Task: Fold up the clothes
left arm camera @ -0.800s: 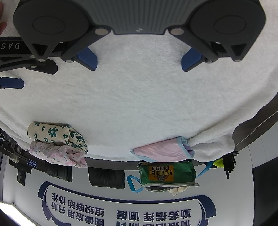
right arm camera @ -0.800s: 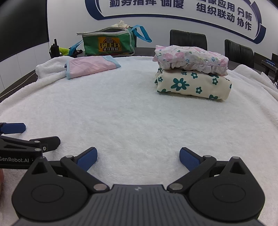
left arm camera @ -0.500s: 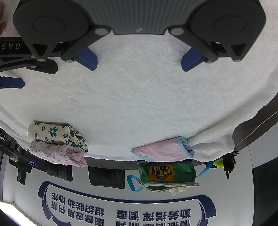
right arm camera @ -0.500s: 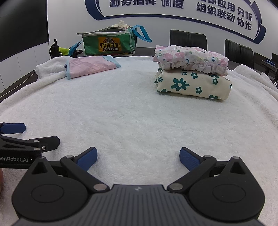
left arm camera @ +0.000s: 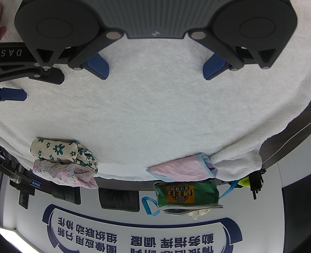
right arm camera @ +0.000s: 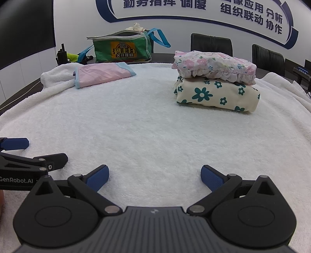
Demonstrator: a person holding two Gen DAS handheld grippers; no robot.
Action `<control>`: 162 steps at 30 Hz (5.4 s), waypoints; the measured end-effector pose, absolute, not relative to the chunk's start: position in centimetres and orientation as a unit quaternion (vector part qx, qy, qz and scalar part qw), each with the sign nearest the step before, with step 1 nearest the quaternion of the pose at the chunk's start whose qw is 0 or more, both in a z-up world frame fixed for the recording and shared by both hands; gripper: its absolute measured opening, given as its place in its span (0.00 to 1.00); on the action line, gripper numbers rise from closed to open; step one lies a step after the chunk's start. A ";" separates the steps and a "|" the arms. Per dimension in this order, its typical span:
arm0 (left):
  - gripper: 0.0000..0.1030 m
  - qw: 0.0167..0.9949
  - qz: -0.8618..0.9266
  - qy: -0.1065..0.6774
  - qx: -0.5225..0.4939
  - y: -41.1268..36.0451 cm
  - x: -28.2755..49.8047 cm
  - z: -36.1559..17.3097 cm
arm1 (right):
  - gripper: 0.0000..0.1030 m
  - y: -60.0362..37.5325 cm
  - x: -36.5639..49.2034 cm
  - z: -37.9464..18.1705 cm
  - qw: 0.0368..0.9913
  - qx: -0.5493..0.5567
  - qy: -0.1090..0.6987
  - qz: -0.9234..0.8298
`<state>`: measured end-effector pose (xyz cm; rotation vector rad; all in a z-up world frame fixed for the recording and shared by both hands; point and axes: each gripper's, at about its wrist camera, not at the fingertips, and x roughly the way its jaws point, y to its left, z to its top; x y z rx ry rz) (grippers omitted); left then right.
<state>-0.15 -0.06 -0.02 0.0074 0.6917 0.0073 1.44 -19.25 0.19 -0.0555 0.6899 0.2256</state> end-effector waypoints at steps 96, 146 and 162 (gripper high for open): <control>0.41 0.879 0.054 0.360 -0.307 17.8 25.5 2.7 | 0.60 -5.2 35.6 6.8 0.905 0.020 0.394 0.158; 0.02 0.926 -0.243 0.193 -0.213 12.6 -12.3 14.3 | 0.02 -24.2 -7.1 16.0 0.853 0.125 0.214 0.459; 0.35 0.944 -0.201 0.221 -0.141 6.4 0.8 20.4 | 0.02 -33.8 1.4 17.8 0.954 0.201 0.174 0.137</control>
